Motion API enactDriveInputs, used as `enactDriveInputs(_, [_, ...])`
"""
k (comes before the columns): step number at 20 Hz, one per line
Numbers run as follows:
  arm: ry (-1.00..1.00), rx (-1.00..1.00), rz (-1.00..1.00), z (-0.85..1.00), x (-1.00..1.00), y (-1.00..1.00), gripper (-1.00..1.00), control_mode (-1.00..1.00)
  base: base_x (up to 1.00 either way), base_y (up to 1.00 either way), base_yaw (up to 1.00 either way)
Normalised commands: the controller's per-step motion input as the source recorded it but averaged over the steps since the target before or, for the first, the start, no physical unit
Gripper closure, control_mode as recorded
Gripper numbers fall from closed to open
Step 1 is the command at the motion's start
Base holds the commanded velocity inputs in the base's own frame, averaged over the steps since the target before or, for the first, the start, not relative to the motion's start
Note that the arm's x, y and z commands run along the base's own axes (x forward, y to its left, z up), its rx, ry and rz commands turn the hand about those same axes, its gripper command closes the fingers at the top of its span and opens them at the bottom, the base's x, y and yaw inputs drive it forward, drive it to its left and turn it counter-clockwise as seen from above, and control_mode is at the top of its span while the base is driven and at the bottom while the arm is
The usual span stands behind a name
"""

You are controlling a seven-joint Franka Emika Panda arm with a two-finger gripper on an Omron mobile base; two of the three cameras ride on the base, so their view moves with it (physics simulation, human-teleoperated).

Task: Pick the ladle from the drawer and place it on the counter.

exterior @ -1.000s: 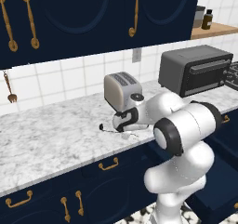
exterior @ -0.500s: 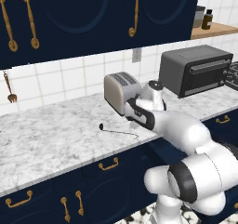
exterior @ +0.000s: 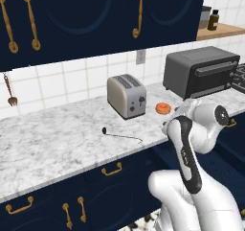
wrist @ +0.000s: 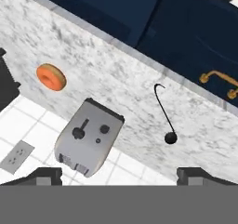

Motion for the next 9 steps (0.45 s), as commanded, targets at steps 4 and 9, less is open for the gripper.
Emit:
enactDriveInputs(4, [-0.2,0.21,-0.24,1.0,-0.98,-0.69,-1.0,-1.0,0.0,0.0,0.0])
enactDriveInputs(9, [-0.18,0.14,-0.09,0.83,-0.67,-0.28,-1.0,-1.0,0.0,0.0,0.0])
